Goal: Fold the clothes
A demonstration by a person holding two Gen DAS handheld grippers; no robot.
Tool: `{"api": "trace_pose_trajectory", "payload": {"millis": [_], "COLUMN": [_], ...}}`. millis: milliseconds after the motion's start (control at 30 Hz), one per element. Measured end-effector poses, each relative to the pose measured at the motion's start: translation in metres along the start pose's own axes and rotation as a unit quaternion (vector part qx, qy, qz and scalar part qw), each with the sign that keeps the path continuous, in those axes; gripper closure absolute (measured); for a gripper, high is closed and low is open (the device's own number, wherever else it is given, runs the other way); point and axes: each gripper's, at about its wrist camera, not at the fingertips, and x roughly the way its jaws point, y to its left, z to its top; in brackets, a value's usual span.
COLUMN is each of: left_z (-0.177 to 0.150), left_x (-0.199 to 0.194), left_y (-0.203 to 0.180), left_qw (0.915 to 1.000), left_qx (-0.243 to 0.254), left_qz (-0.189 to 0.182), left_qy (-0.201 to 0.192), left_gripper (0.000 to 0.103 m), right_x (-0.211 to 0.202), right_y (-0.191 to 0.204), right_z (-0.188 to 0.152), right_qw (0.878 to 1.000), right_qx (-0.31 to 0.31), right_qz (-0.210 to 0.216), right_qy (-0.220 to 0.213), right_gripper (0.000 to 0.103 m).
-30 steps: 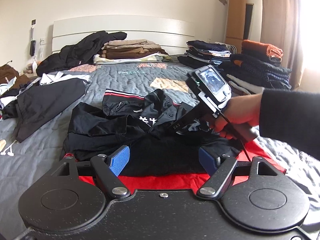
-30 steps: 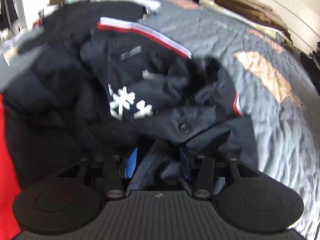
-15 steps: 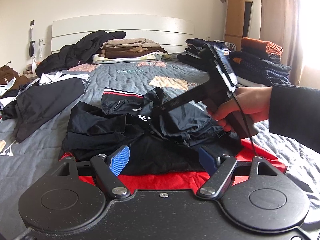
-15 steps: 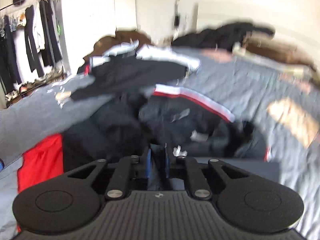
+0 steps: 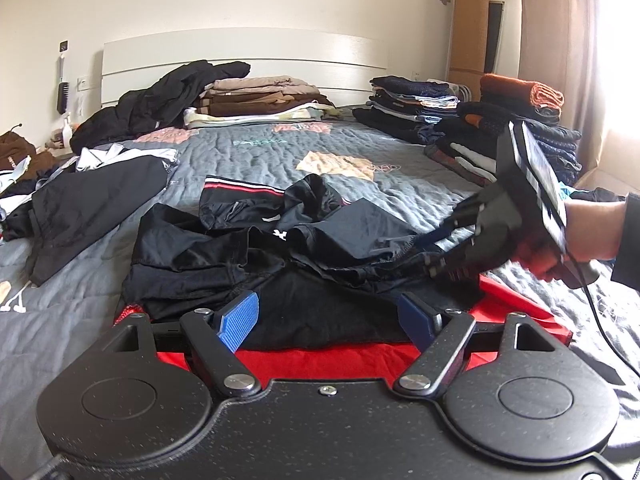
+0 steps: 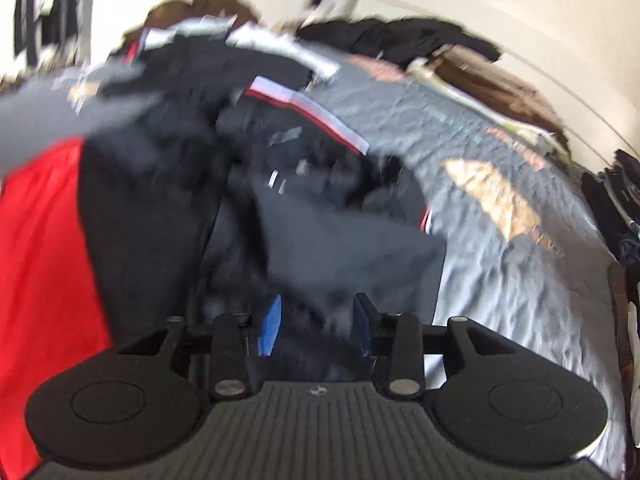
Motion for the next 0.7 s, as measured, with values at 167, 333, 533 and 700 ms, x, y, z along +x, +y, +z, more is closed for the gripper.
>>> {"api": "trace_pose_trajectory", "payload": {"millis": [167,333,533,700], "left_z": [0.0,0.0,0.0,0.001], "left_x": [0.002,0.002,0.003,0.002], "left_y": [-0.001,0.004,0.0,-0.002], "left_qw": [1.0,1.0,1.0,1.0], "left_qx": [0.003,-0.005,0.0,0.006], "left_qz": [0.0,0.003,0.001,0.0], "left_qy": [0.002,0.002,0.006,0.005], "left_gripper": [0.027,0.027,0.026,0.024], "right_x": [0.016,0.013,-0.004,-0.054], "right_y": [0.013,0.003,-0.014,-0.019], "right_z": [-0.027,-0.055,-0.062,-0.057], "right_qw": [0.989,0.975,0.985,0.992], "right_qx": [-0.117,-0.15,-0.064,0.067], "right_qz": [-0.069,-0.155,-0.146,-0.108], "right_qy": [0.053,0.053,0.062,-0.005], "right_gripper": [0.063,0.096,0.08,0.06]}}
